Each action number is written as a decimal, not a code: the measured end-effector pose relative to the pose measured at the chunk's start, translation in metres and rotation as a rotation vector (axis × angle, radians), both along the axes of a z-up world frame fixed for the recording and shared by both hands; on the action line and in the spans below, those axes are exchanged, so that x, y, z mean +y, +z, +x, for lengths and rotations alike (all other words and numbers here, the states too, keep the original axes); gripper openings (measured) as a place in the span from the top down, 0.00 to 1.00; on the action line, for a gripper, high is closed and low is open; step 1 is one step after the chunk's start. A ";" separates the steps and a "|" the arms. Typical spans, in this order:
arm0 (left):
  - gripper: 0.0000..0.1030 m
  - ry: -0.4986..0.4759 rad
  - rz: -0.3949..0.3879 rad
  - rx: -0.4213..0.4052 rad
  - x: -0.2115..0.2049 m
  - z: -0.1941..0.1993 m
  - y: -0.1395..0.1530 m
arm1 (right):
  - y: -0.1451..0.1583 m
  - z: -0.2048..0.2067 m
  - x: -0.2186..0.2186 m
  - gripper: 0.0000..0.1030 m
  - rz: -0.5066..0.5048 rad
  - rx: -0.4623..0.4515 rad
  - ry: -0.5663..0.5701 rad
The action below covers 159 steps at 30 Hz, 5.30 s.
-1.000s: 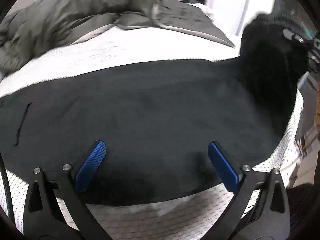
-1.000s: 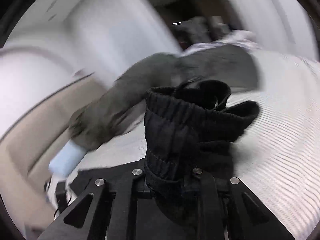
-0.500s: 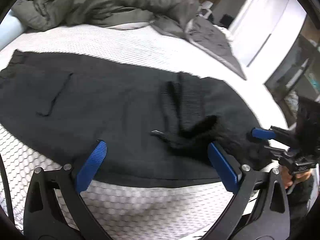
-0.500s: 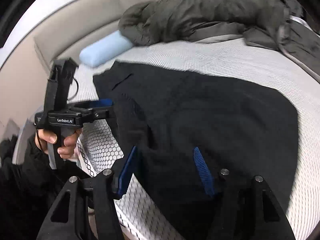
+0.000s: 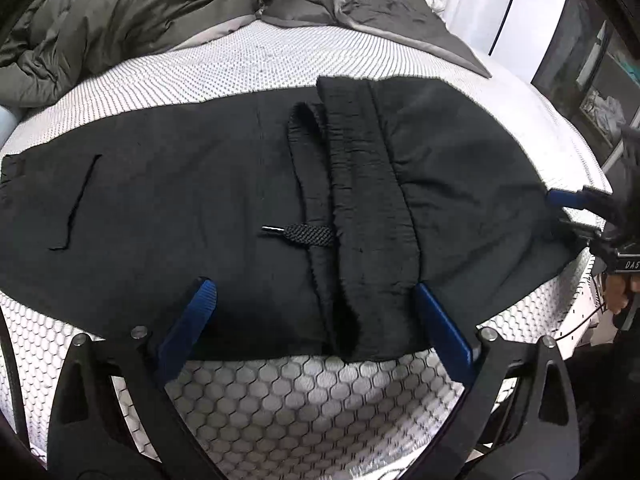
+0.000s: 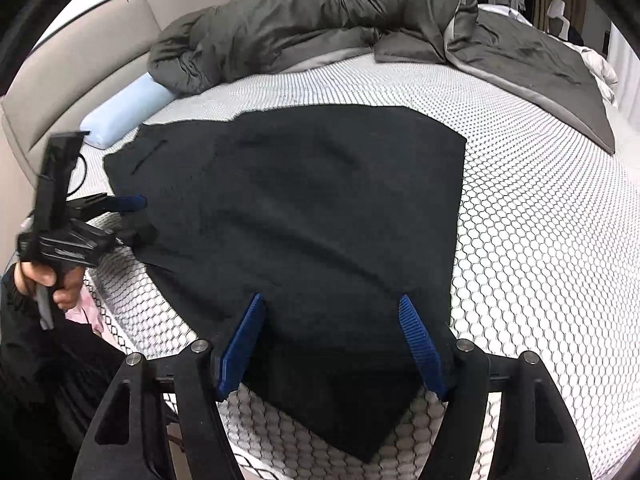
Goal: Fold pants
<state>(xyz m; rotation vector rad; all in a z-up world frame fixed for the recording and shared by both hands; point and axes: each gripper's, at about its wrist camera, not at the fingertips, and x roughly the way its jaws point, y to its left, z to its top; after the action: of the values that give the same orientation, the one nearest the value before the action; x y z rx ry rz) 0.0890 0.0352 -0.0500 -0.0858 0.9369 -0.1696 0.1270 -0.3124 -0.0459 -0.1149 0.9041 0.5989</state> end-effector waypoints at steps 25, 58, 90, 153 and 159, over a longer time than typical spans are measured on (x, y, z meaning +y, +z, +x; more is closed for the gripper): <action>0.87 0.038 -0.430 0.043 0.032 0.155 0.033 | -0.007 0.025 -0.071 0.23 0.262 0.040 -0.170; 0.15 -0.365 -0.015 -0.149 -0.223 0.008 0.029 | -0.004 0.002 -0.082 0.41 0.406 0.161 -0.150; 0.57 -0.509 0.297 -0.379 -0.293 -0.051 -0.009 | -0.023 0.145 -0.067 0.51 0.522 0.301 -0.209; 0.56 0.070 -0.035 -0.137 -0.029 0.039 0.001 | -0.030 0.047 -0.050 0.87 0.272 0.193 -0.169; 0.52 0.054 0.005 -0.066 -0.026 0.041 -0.008 | -0.036 0.050 -0.050 0.79 0.240 0.213 -0.177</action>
<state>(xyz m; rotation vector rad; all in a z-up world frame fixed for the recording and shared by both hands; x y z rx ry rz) 0.1295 0.0089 -0.0582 -0.1002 0.8687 -0.1197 0.1771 -0.3622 -0.0818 0.2475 1.0283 0.5561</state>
